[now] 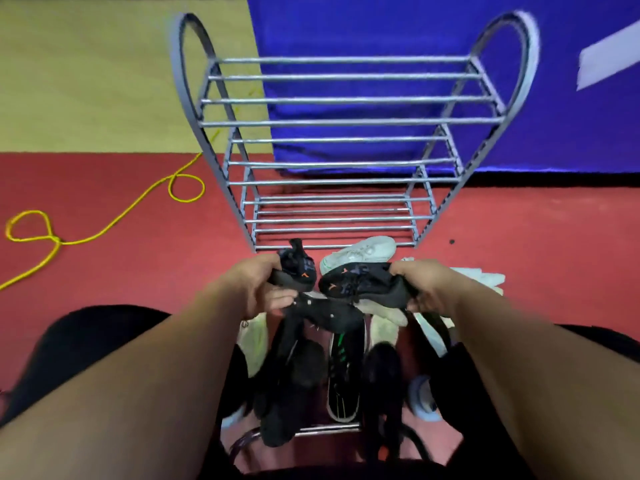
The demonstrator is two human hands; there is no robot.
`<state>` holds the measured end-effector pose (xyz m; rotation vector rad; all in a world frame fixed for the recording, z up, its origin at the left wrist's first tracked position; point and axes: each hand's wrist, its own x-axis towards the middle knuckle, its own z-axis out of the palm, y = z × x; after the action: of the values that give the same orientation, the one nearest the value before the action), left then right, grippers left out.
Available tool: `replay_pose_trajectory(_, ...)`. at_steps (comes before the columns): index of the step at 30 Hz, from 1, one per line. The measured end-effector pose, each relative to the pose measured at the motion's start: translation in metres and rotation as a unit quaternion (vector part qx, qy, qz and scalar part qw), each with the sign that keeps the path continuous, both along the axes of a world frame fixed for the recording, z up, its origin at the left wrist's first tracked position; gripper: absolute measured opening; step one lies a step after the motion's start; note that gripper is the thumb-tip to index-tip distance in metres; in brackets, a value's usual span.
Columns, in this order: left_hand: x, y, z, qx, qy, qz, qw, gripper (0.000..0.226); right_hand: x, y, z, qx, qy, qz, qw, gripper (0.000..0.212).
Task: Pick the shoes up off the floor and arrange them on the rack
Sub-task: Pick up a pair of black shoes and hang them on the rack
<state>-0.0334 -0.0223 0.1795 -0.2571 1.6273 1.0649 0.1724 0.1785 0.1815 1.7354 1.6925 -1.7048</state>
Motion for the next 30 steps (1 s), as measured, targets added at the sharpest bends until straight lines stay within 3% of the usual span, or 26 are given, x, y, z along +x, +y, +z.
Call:
replay_pose_trajectory(9,-0.013,-0.037,0.166,0.052,0.142,-0.039,0.988,0.030,0.019,-0.007,0.155,0.088,0.123,-0.078,0.985,0.018)
replay_pose_trajectory(16,-0.014,-0.054,0.267,0.122,0.215,-0.045,0.968,0.022,0.021,-0.014,0.254,0.122,0.215,-0.106,0.963,0.018)
replay_pose_trajectory(30,0.003,-0.002,0.337,0.268,0.226,0.051,0.935,0.021,0.026,0.028,0.319,0.097,0.339,-0.233,0.906,0.026)
